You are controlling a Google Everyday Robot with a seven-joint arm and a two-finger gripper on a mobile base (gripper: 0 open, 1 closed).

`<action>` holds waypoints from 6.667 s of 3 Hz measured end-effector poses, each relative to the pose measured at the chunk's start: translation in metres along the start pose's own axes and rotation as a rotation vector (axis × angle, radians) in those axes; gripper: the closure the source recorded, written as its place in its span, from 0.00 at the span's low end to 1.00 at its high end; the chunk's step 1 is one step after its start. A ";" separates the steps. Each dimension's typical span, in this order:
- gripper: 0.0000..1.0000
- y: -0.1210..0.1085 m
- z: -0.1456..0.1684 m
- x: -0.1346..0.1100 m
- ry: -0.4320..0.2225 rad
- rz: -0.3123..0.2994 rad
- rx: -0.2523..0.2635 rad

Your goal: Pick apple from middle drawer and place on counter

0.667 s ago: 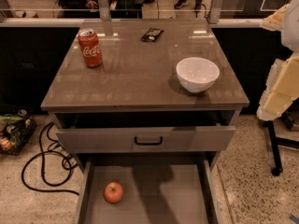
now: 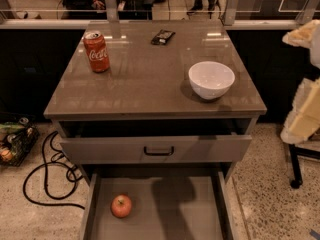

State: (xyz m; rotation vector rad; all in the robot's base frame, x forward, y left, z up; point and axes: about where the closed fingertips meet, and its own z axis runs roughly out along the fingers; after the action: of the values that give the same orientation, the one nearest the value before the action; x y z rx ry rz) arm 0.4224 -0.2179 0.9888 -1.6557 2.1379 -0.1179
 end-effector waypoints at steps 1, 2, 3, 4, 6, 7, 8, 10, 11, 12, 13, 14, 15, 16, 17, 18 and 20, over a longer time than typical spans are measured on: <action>0.00 0.033 0.023 0.040 -0.150 0.032 -0.033; 0.00 0.055 0.047 0.057 -0.269 0.047 -0.045; 0.00 0.073 0.079 0.064 -0.363 0.054 -0.053; 0.00 0.110 0.146 0.056 -0.433 0.023 -0.086; 0.00 0.105 0.180 0.060 -0.498 0.030 -0.092; 0.00 0.107 0.214 0.067 -0.571 0.025 -0.087; 0.00 0.115 0.248 0.072 -0.634 0.025 -0.099; 0.00 0.142 0.293 0.063 -0.688 0.013 -0.141; 0.00 0.156 0.313 0.051 -0.708 0.005 -0.175; 0.00 0.171 0.347 0.034 -0.741 0.008 -0.241; 0.00 0.172 0.355 0.032 -0.747 0.008 -0.254; 0.00 0.176 0.382 0.027 -0.761 0.019 -0.262; 0.00 0.178 0.416 0.014 -0.807 0.030 -0.254; 0.00 0.183 0.443 -0.005 -0.845 0.028 -0.251; 0.00 0.189 0.462 -0.023 -0.863 0.021 -0.254; 0.00 0.199 0.487 -0.045 -0.878 0.018 -0.263; 0.00 0.222 0.549 -0.111 -0.936 0.048 -0.242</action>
Offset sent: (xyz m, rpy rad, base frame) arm -0.0604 -0.0385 -0.1167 0.4262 -0.0504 0.0940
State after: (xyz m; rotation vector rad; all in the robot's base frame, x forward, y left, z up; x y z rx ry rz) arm 0.4541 0.0551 0.4524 -1.3609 1.4808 0.7986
